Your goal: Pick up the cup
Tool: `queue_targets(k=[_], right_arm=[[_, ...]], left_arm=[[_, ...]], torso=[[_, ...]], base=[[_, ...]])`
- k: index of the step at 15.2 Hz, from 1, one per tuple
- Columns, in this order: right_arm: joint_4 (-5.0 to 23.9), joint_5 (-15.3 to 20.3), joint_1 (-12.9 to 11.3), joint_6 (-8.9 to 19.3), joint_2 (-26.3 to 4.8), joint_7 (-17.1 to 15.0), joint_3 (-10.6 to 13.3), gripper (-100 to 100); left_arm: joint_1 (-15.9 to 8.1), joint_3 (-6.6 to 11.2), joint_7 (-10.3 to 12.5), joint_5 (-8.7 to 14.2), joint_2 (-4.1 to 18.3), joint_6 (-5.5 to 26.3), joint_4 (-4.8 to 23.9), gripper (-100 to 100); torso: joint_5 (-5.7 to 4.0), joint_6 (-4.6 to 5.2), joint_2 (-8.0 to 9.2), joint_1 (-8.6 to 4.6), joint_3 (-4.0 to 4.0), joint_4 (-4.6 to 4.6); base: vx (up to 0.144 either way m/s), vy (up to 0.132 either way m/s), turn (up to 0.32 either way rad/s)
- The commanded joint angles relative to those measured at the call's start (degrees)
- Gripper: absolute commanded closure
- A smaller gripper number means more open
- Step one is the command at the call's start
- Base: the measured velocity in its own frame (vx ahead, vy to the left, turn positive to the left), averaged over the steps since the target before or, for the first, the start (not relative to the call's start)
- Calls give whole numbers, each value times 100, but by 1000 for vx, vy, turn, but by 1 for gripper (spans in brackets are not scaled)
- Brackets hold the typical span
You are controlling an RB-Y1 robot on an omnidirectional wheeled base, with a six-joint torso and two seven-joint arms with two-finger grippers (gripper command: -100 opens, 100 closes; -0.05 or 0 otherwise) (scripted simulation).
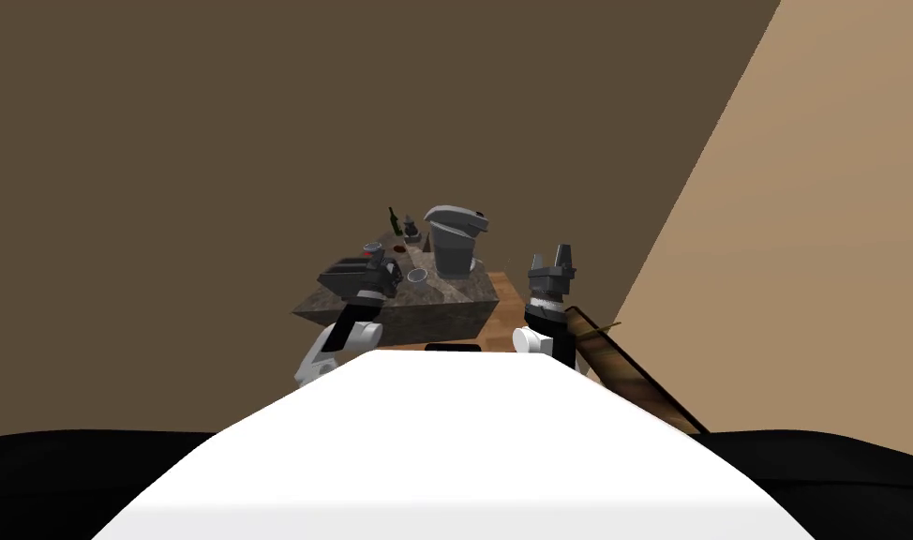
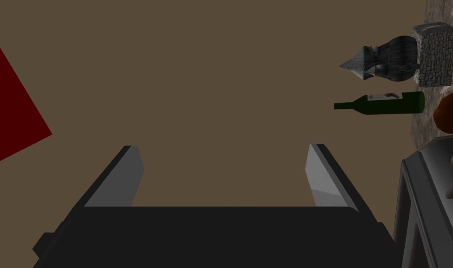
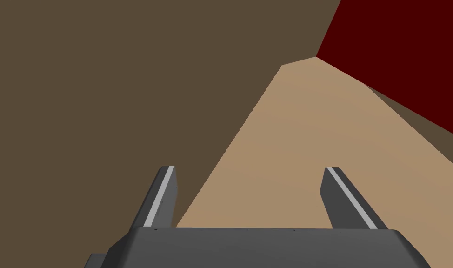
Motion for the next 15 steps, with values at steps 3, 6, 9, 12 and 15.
queue_targets(k=[3,6,9,12,15], right_arm=[[0,0,0,0,0,0,0,0],[0,0,0,0,0,0,0,0],[0,0,0,0,0,0,0,0],[0,0,0,0,0,0,0,0],[0,0,0,0,0,0,0,0]], left_arm=[[-89,143,-20,271,328,486,133,-100],[-130,221,-34,430,508,811,221,-100],[-173,302,-48,597,689,1142,314,-100],[-217,385,-63,770,870,1471,409,-100],[-262,470,-79,949,1051,1842,507,-100]], torso=[[0,-1,0,0,0,0],[0,-2,-2,0,-1,0],[0,-2,-1,0,0,0],[0,-2,-2,0,-1,0],[0,-2,-2,0,-1,0]], base=[[-11,-17,-68],[-7,-16,-76],[-10,-16,-79],[-6,-18,-81],[-6,-17,-85]])
